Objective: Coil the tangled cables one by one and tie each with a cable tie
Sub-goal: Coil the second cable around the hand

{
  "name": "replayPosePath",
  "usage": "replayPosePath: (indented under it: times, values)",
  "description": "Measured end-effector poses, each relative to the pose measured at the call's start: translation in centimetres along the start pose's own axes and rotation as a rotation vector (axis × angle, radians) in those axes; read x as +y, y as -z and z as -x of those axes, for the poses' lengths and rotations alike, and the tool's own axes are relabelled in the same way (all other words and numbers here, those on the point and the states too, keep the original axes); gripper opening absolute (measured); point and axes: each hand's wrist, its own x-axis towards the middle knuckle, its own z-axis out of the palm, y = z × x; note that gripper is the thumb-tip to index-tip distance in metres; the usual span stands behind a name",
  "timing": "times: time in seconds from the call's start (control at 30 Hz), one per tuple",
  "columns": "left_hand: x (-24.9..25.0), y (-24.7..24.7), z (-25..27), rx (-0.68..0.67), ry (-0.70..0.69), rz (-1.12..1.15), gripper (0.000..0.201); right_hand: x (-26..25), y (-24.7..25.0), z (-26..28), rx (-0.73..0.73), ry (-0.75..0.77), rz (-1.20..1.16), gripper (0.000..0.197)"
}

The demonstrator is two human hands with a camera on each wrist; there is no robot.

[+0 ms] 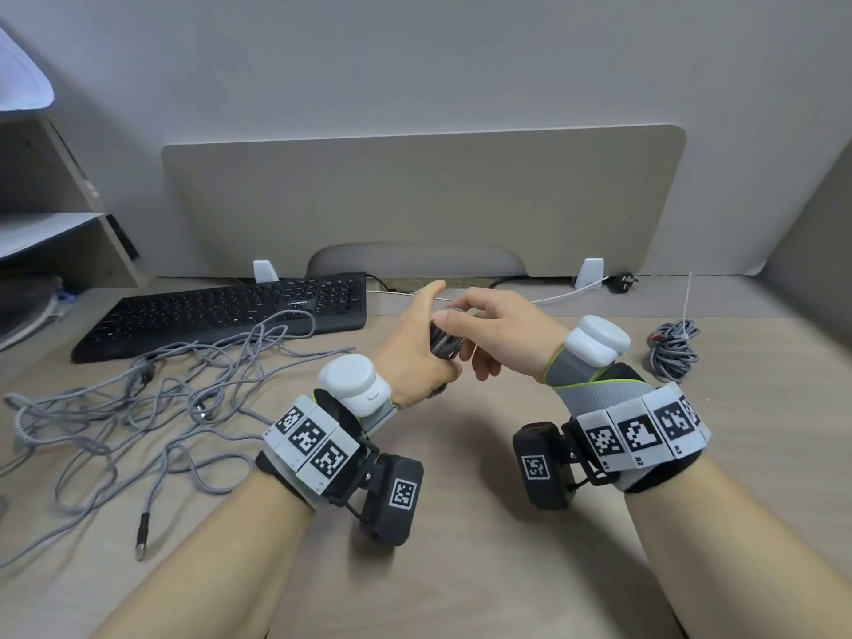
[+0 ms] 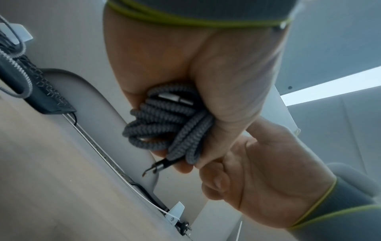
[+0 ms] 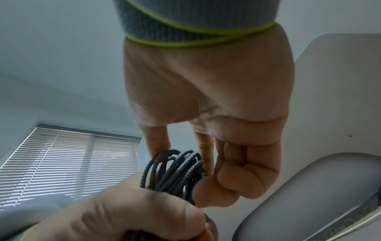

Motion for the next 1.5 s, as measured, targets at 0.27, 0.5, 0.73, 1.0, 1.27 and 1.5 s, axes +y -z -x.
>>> replayPosePath:
  times: [0.27,0.5,0.73,1.0,1.27,1.5]
  values:
    - [-0.1,-0.6,0.0,-0.01,0.028,0.025,0.103,0.6,-0.2,-0.2,0.034,0.048,0.088,0.027]
    - [0.9,-0.5,0.7,-0.106,0.045,0.065,0.031,0.9,-0.2,0.9,0.078,0.063,0.118,0.023]
    - [1.6,-2.2,1.9,-0.272,0.135,-0.001,0.037,1.2,0.7,3.7,0.098,0.039,0.133,0.02]
    - [6.2,-7.7,1.2,-0.292,0.061,-0.213,0.025,2.3,5.0,8.4,0.193,-0.009,0.165,0.035]
    - [9.0,-14.7,1.8,-0.366,-0.022,-0.044,0.021,5.1,10.9,13.7,0.28,-0.132,0.136,0.024]
    - [11.3,-21.3,0.9,-0.459,-0.04,-0.189,0.011,7.1,16.6,18.8,0.298,-0.235,0.254,0.03]
